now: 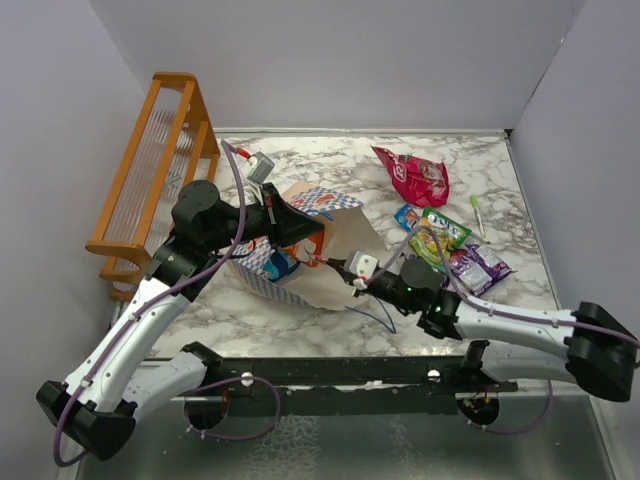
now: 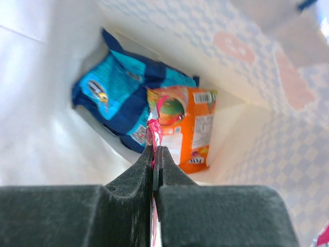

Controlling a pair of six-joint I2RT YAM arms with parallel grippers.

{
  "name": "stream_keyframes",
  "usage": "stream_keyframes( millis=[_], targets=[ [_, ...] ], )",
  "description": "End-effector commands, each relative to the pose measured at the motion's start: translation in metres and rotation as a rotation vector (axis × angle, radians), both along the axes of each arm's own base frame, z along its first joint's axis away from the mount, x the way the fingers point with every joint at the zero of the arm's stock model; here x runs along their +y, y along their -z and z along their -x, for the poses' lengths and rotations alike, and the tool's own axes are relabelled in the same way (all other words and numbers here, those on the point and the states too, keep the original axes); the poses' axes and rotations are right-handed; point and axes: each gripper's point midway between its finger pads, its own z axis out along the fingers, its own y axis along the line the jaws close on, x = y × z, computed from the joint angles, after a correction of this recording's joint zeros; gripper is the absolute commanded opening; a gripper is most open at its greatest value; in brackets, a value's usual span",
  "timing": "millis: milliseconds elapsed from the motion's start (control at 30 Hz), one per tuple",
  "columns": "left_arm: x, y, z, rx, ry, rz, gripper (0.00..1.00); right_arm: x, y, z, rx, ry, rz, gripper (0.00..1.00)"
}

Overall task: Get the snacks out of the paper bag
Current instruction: Take out the snack from the paper bag, then place the snack at the center of the board.

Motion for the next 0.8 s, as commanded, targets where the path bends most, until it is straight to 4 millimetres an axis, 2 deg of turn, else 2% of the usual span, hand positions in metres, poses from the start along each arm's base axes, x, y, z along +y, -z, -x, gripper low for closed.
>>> stream_keyframes(
  millis=[0, 133, 333, 400, 500, 567, 633, 767],
  targets=[
    [0.001, -0.019, 0.012, -0.051, 0.03, 0.045, 0.0, -0.004, -0.026, 0.055, -0.114, -0.274, -0.013, 0.01],
    [0.002, -0.019, 0.012, -0.053, 0.027, 0.048, 0.0, -0.018, -0.048, 0.077, -0.176, -0.352, -0.015, 0.01],
    [0.001, -0.019, 0.012, -0.053, 0.028, 0.046, 0.0, -0.044, -0.096, 0.086, -0.282, -0.325, -0.062, 0.01],
    [0.001, -0.019, 0.012, -0.052, 0.028, 0.045, 0.0, -0.053, -0.113, 0.083, -0.325, -0.281, -0.091, 0.01],
    [0.001, -0.019, 0.012, -0.052, 0.03, 0.045, 0.0, -0.074, -0.141, 0.064, -0.364, -0.118, -0.17, 0.01],
    [0.001, -0.02, 0.011, -0.054, 0.028, 0.046, 0.0, -0.092, -0.156, 0.04, -0.362, 0.061, -0.234, 0.01],
    [0.001, -0.019, 0.012, -0.051, 0.029, 0.047, 0.0, -0.11, -0.161, 0.015, -0.362, 0.243, -0.237, 0.01],
    [0.0, -0.02, 0.012, -0.052, 0.03, 0.047, 0.0, -0.148, -0.157, -0.031, -0.353, 0.629, -0.175, 0.01]
  ],
)
